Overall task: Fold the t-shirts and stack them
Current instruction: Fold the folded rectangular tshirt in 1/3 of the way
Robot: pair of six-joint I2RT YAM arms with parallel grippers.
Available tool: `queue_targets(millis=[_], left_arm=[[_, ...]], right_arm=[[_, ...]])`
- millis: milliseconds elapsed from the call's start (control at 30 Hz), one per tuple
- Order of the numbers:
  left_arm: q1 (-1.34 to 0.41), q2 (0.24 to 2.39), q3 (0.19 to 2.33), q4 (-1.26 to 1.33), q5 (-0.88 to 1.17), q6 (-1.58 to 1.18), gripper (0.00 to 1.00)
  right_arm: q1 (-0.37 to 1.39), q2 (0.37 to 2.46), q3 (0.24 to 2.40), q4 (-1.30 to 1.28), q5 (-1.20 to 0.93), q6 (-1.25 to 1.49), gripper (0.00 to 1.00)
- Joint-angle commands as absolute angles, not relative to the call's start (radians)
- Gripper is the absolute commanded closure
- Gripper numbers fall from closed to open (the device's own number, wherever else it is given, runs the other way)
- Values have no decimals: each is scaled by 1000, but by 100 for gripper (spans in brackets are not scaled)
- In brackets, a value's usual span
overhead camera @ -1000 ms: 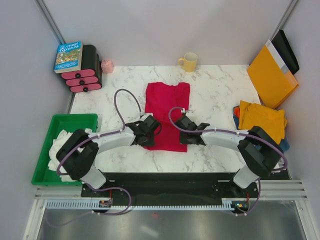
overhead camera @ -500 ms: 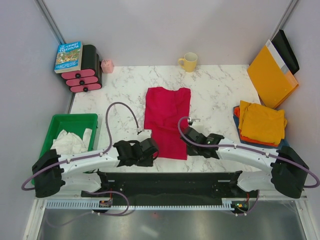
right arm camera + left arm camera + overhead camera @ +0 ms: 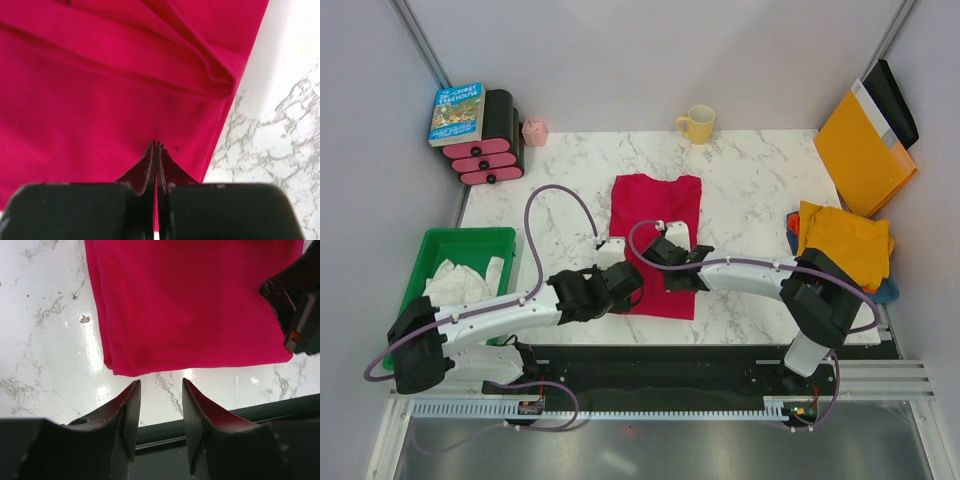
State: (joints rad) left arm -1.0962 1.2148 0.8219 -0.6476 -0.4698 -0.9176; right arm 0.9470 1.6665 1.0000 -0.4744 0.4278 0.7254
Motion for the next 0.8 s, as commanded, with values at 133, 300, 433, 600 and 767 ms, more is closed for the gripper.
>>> queue_targets(millis=[133,300,433,600,767], left_arm=[[-1095,1157,802,-617,-505,-879,54],[-1095,1166,795,-603,-491,-873,54],[-1095,1186,793,-591,-476,-867,54],[-1095,1200,787,-581,-469,-862,55],[-1094,1219,793,-580,-469,-853,54]], right_arm=[[878,1790,1147,-436,508,661,100],[809,1851,1199,-431,523,624,100],[770,1896,1261,-420,535,594,100],[730,1943,1344,-420,529,555,100],[707,2011,1422,-433,537,540,100]])
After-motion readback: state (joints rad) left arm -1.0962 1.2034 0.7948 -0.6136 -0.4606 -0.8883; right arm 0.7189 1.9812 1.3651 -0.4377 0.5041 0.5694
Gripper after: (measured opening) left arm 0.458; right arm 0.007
